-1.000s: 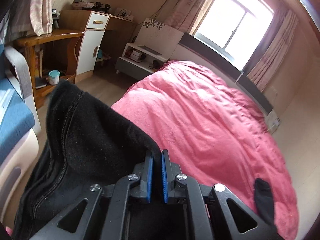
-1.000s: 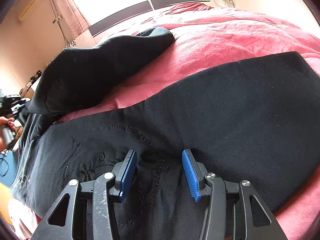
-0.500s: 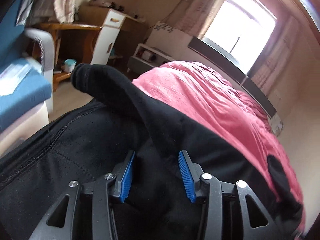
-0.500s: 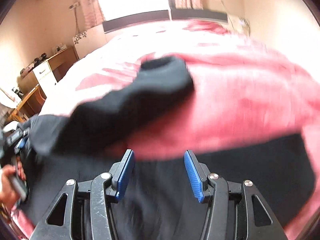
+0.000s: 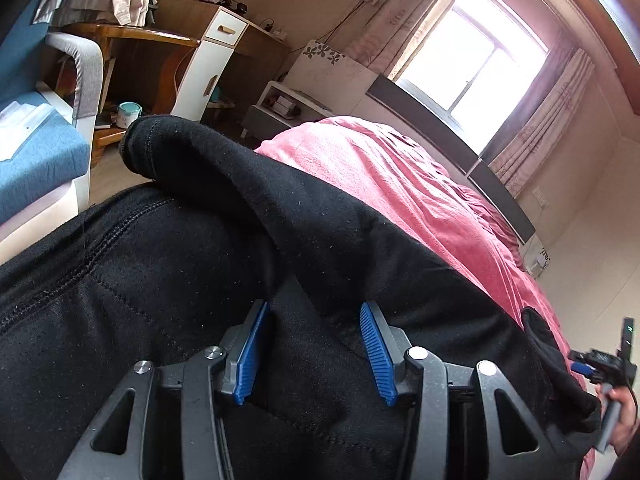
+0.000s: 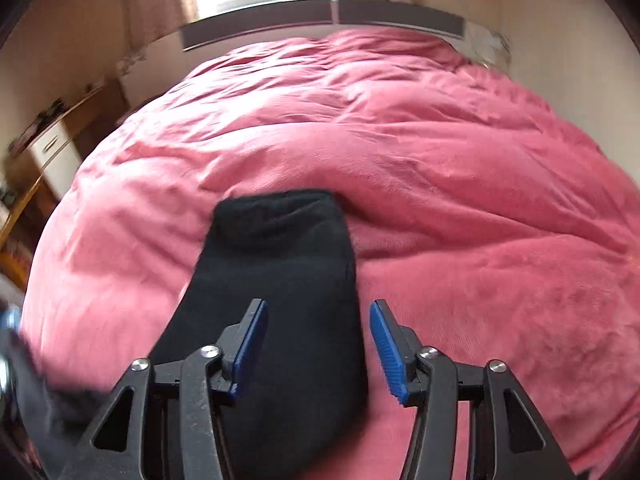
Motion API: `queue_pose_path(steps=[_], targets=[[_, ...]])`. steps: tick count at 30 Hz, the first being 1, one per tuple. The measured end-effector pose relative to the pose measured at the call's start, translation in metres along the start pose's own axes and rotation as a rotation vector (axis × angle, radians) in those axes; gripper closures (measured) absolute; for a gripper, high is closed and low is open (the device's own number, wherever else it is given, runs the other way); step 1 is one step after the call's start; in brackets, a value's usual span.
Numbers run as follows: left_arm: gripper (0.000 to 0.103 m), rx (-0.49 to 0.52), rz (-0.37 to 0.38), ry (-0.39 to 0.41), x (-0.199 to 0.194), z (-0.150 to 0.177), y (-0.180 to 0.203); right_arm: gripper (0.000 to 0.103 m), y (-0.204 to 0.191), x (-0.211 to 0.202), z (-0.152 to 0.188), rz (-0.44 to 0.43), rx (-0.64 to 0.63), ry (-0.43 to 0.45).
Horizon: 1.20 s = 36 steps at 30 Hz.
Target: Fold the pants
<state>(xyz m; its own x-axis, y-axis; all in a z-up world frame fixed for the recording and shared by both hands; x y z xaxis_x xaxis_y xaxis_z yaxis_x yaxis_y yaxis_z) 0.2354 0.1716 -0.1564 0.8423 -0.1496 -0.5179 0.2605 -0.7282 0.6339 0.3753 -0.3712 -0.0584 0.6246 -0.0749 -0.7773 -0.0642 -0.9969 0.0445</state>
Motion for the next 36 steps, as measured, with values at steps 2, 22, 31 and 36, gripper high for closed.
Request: queue_pose_path(steps=[2, 22, 31, 36], targets=[[0.055, -0.002, 0.003, -0.001, 0.0, 0.001, 0.0, 0.04, 0.007, 0.013, -0.007, -0.007, 0.048, -0.001], [0.054, -0.014, 0.013, -0.013, 0.008, 0.0, -0.002, 0.09, 0.105, -0.078, 0.034, -0.13, 0.589, 0.216], [0.048, 0.0, 0.023, -0.022, 0.009, 0.001, 0.003, 0.087, 0.168, -0.08, 0.168, 0.031, 0.788, 0.109], [0.047, 0.009, -0.025, -0.058, 0.013, -0.003, 0.007, 0.063, 0.159, -0.078, 0.182, 0.031, 0.713, 0.094]])
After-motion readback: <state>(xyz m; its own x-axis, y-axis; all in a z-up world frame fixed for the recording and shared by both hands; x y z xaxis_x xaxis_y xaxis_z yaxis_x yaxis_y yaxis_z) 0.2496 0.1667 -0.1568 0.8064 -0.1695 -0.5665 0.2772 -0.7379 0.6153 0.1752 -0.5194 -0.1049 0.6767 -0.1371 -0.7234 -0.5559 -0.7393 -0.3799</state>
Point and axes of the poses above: each gripper's, at about its wrist camera, not at the fingertips, and x roughly the way its jaws point, y to its right, z to its underside, the point moved 8 cm from there along x, roughly the way its jaws point, and after that the axes turned 10 degrees about -x, right-handed, at the moved point
